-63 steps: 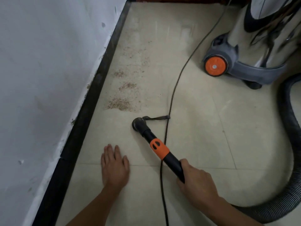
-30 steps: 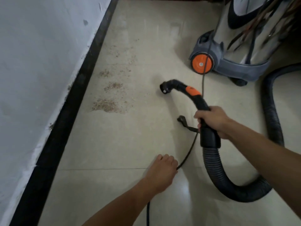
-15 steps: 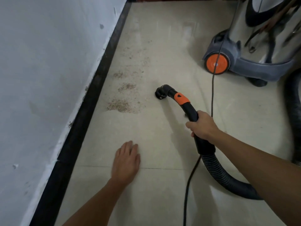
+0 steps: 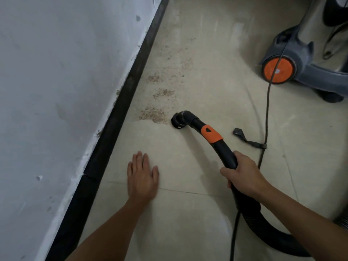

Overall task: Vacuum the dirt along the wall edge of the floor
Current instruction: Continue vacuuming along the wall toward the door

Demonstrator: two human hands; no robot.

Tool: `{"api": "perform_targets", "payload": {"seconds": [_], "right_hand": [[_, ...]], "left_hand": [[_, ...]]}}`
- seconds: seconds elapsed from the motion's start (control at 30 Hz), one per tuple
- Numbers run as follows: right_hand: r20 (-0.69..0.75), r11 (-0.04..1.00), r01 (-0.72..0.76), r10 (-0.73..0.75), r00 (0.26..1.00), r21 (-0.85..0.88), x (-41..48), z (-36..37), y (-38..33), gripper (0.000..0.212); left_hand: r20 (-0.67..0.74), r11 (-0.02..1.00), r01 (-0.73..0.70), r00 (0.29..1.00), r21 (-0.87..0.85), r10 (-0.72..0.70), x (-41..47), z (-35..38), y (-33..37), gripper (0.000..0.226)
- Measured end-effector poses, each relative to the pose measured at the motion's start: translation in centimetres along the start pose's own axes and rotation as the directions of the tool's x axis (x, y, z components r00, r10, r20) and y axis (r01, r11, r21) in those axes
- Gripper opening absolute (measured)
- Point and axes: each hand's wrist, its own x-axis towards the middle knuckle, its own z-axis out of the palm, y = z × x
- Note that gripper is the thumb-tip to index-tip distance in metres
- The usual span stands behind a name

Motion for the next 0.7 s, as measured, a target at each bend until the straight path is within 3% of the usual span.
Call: {"api": "perform_targets", "payload": {"seconds": [0.13,0.7], "right_hand": [[0.039,0.999,0.034,-0.034,0.999,-0.012,1.7,1.5,-1.8,0.022],[0.211,0.991,0.135,-0.136,0.968,0.021,9.4,8.2,-10.3,0.02]], "left_hand": [[-0.043,0.995,0.097,0.994,-0.039,-0.099,-0.1,-0.5,-1.7,0.066],[-0.071,0.989,0.134,0.988,-0.054,-0.138,0.5,0.0,-1.7,0.055]]}}
